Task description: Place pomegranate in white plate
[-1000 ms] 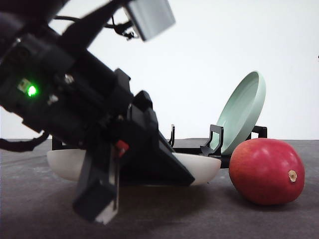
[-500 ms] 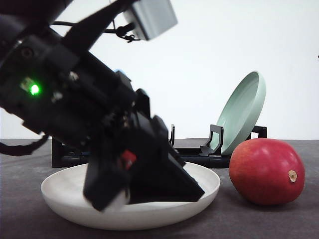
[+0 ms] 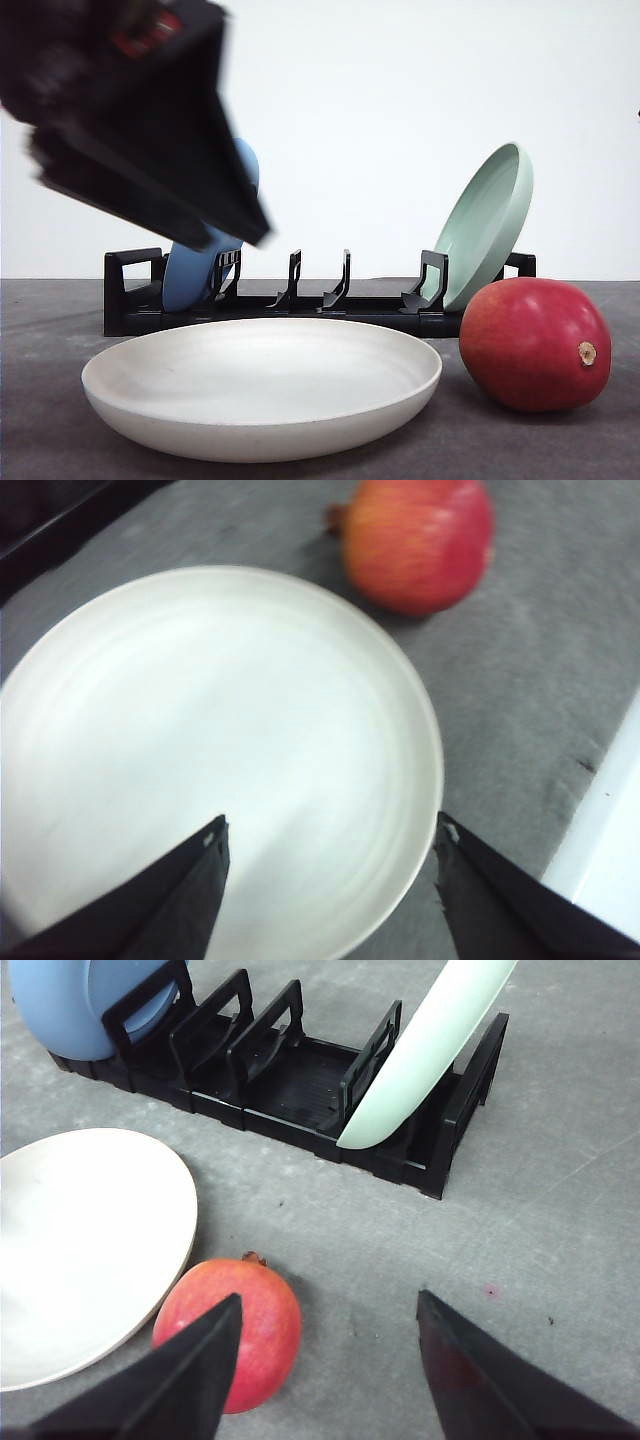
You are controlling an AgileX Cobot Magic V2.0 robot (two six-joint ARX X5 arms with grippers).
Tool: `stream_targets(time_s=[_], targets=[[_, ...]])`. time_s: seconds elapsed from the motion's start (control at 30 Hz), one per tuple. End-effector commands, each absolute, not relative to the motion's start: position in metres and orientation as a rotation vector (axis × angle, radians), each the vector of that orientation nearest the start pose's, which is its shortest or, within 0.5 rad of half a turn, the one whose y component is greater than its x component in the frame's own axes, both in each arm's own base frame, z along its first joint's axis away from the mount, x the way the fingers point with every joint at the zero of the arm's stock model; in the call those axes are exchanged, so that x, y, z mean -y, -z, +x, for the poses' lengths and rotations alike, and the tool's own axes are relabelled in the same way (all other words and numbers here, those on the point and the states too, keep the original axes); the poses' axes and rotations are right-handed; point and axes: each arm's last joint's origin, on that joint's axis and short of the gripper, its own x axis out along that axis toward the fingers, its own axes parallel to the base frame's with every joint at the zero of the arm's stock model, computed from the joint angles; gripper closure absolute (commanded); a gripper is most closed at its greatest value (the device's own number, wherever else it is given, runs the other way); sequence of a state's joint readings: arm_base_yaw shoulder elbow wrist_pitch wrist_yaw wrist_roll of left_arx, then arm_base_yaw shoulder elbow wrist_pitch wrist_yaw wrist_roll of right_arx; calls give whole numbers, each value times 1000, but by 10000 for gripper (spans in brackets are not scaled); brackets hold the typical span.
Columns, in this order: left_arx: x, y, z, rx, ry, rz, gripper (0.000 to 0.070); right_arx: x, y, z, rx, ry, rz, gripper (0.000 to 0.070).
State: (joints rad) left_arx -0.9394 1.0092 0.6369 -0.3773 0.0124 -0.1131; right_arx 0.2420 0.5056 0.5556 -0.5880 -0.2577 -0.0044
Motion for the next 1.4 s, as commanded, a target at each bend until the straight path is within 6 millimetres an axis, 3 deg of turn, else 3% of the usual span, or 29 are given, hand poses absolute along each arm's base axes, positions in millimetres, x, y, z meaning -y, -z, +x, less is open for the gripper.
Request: stream_targets(time_s=[0.0,0.37,0.67,0.9,1.17,1.37], targets=[[155,-238,120,-745,830,180,307,-35,-260,108,-516,-493,-9,347],[83,-255,132,-743,553,50,307,-36,-260,108,-530,-515,49,347],[44,-258,142,-721,364,-44,307,-40,-261,106,-603,-566,272,333],[37,-259,144,-711,317,-63,307,-54,-269,115,-773,-518,256,315],[37,-259,144,-710,318,-62,307,-89,-283,147,-976,-469,143,306],[37,-259,144,-709,319,-58,308,-117,-277,178,-1071,-416,91,85]])
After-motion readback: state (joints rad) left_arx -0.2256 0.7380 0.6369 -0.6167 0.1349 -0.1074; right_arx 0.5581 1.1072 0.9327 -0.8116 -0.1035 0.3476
